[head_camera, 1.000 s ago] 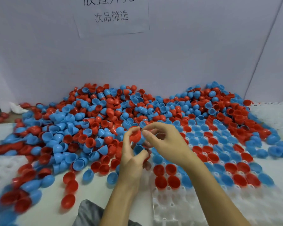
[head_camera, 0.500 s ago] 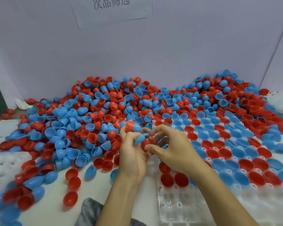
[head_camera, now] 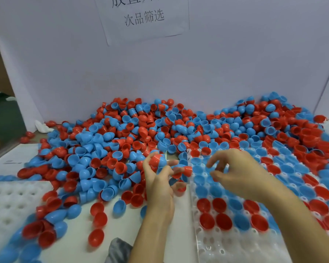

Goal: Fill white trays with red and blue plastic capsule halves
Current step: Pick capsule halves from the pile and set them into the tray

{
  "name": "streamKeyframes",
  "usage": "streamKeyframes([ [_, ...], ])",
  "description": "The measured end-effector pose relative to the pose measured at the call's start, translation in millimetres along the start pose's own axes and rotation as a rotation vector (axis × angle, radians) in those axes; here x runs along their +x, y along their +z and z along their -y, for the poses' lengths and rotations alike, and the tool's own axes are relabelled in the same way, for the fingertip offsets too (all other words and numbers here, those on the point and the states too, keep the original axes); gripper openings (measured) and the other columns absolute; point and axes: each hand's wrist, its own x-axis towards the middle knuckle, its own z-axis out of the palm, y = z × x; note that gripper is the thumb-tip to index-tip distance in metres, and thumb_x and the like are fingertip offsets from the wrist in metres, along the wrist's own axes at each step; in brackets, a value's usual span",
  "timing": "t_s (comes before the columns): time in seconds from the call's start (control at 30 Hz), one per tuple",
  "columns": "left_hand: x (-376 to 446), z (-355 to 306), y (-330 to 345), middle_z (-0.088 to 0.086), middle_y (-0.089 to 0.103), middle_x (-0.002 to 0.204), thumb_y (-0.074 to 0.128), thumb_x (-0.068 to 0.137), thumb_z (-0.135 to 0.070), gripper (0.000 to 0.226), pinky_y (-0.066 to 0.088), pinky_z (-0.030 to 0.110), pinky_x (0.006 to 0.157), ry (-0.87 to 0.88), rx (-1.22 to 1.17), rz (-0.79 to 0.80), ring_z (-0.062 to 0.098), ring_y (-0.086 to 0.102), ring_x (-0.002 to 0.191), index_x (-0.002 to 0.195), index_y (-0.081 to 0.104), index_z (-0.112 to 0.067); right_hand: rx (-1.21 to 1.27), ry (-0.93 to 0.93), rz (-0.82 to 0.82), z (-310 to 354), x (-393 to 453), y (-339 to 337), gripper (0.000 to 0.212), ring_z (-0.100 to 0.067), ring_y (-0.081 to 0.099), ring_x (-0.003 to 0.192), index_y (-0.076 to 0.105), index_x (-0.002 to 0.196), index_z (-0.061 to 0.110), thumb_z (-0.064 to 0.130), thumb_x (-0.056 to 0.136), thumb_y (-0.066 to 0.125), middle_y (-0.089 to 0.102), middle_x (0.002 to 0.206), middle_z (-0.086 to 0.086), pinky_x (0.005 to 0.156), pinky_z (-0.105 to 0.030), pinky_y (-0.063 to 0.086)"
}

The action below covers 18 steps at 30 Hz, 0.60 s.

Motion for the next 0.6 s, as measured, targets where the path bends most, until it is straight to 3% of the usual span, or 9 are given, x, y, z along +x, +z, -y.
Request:
streamKeyframes([
  [0.07,-1,0,1,0.002,0.072,0.082,0.043,0.089,0.011,0.058,0.045,0.027,0.045,-0.010,0.005,-0.007,0.021,0.071,0.067,0.122,0.052,-0.037,-0.286,0.074,0.293,4,1,-27,0.014,0.003,0.063,0.064,0.066,0.088,0.038,0.027,0.088,0.074,0.069,0.076,0.015,0.055,-0.014,0.044],
  [0.13,-2,2,3,0.002,0.072,0.082,0.045,0.090,0.008,0.056,0.043,0.026,0.045,-0.025,0.017,-0.007,0.022,0.070,0.066,0.118,0.053,-0.039,-0.316,0.000,0.297,26,12,-38,0.017,0.003,0.065,0.072,0.065,0.088,0.040,0.027,0.087,0.076,0.071,0.081,0.015,0.059,-0.014,0.047],
  [0.2,-2,3,5,0.001,0.073,0.079,0.049,0.090,0.006,0.053,0.042,0.025,0.045,-0.043,0.032,0.006,0.021,0.069,0.067,0.118,0.052,-0.040,0.140,-0.214,0.080,53,27,-32,0.032,-0.001,0.069,0.091,0.065,0.111,0.039,0.017,0.089,0.074,0.070,0.109,0.017,0.073,-0.017,0.056],
  [0.23,-3,4,5,0.001,0.073,0.080,0.050,0.091,0.005,0.052,0.042,0.024,0.045,-0.051,0.035,0.016,0.021,0.068,0.067,0.117,0.052,-0.040,0.410,-0.294,0.059,66,33,-26,0.050,-0.003,0.068,0.104,0.057,0.128,0.041,0.011,0.091,0.070,0.060,0.129,0.019,0.085,-0.019,0.056],
  [0.3,-4,5,4,0.004,0.073,0.082,0.050,0.090,0.006,0.053,0.043,0.025,0.046,-0.061,0.031,0.043,0.022,0.067,0.067,0.117,0.054,-0.039,0.533,-0.374,0.088,80,38,-13,0.074,0.000,0.059,0.117,0.034,0.144,0.056,0.009,0.095,0.064,0.036,0.146,0.026,0.091,-0.016,0.053],
  [0.33,-3,5,3,0.006,0.073,0.084,0.050,0.088,0.007,0.053,0.043,0.025,0.046,-0.064,0.031,0.051,0.023,0.066,0.067,0.117,0.055,-0.038,0.463,-0.391,0.070,78,39,-6,0.075,0.003,0.057,0.114,0.030,0.144,0.058,0.010,0.097,0.062,0.033,0.147,0.027,0.085,-0.011,0.052],
  [0.4,-3,7,3,0.010,0.071,0.085,0.053,0.081,0.005,0.054,0.042,0.025,0.046,-0.070,0.033,0.061,0.023,0.064,0.067,0.114,0.056,-0.037,0.338,-0.373,-0.038,64,36,2,0.060,0.007,0.059,0.106,0.042,0.142,0.050,0.013,0.098,0.059,0.042,0.145,0.025,0.074,-0.006,0.051],
  [0.5,-2,10,5,0.013,0.066,0.083,0.056,0.080,0.011,0.057,0.042,0.025,0.047,-0.079,0.024,0.092,0.020,0.060,0.064,0.113,0.057,-0.036,0.321,-0.252,-0.124,34,26,14,0.034,-0.003,0.065,0.099,0.062,0.125,0.037,0.015,0.099,0.058,0.065,0.120,0.013,0.083,-0.021,0.056],
  [0.6,-2,11,7,0.006,0.062,0.073,0.053,0.090,0.006,0.047,0.039,0.028,0.053,-0.089,0.030,0.154,0.013,0.052,0.057,0.116,0.057,-0.033,0.419,-0.175,-0.123,11,15,27,0.022,-0.006,0.067,0.094,0.069,0.114,0.031,0.018,0.098,0.061,0.068,0.102,0.011,0.083,-0.026,0.056],
])
